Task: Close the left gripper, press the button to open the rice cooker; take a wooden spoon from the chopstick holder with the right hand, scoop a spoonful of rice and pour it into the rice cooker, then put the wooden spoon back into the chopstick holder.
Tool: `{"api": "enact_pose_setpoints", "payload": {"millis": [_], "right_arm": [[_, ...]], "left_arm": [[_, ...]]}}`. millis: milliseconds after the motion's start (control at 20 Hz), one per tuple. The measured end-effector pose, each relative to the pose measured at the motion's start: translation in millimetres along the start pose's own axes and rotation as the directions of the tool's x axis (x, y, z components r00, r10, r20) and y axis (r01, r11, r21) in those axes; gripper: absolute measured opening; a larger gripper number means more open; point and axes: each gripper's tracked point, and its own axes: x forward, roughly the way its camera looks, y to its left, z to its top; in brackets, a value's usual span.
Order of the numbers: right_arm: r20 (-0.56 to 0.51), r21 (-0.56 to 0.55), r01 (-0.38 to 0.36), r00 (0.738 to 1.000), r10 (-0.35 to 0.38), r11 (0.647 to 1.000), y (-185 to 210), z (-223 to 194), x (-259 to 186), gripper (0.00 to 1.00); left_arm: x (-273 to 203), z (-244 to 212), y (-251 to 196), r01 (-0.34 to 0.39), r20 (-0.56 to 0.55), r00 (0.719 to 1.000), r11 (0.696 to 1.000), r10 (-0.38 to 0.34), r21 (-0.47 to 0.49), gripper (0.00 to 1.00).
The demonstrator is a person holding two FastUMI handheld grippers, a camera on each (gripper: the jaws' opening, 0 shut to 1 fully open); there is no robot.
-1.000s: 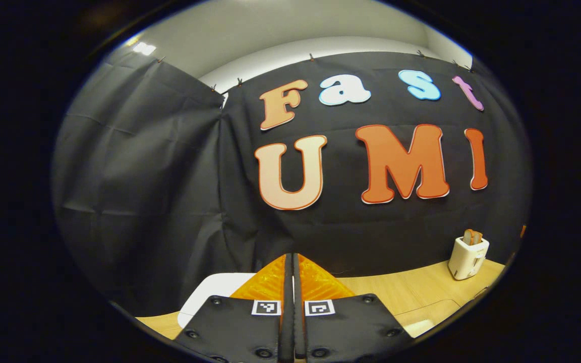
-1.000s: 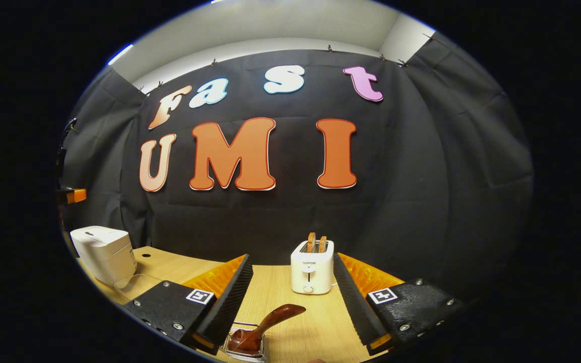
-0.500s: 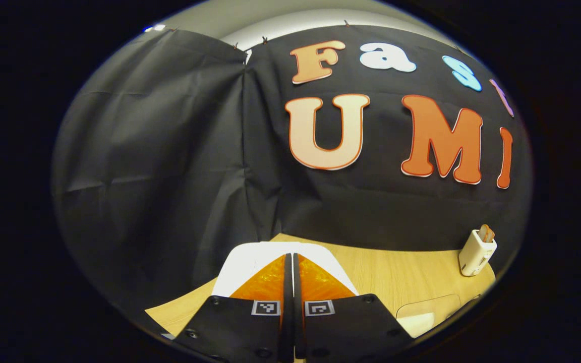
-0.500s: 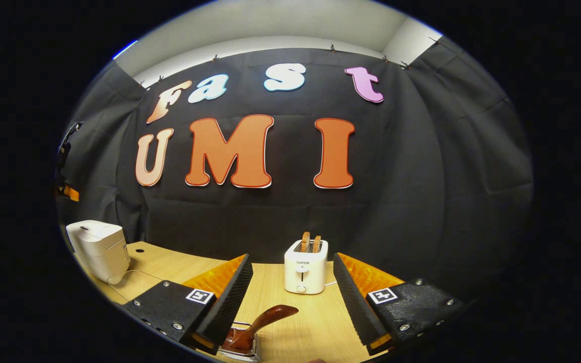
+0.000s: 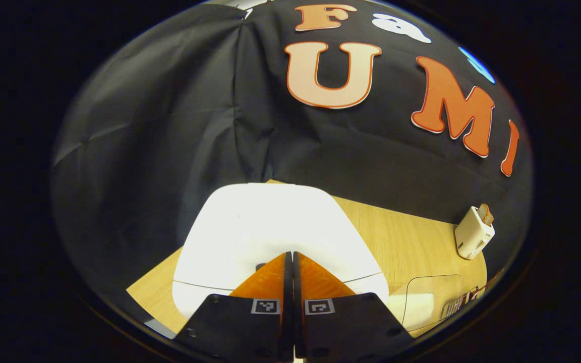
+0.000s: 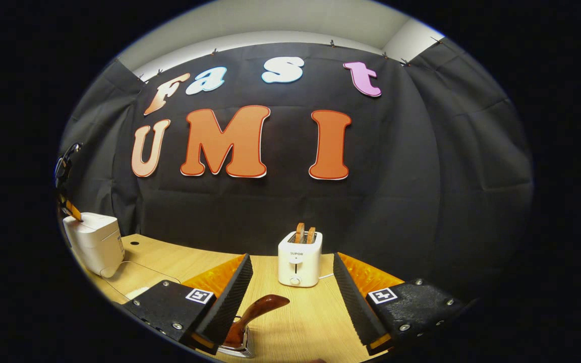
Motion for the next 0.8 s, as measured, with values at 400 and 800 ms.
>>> {"api": "enact_pose_setpoints", "payload": {"millis": [400,800], "right_arm": [[-0.057,0.036,-0.005,0.998,0.007,0.999,0.7,-21.5,0.7,0.96],[-0.150,0.172,-0.061,0.985,0.088,0.983,20.0,-55.9,9.4,0.95]], "left_arm": [[-19.5,44.8,1.9,-0.045,0.206,0.978,0.999,0.038,0.028,0.05],[-56.9,76.7,-14.8,-0.087,0.397,0.916,0.994,0.056,0.061,0.04]]}}
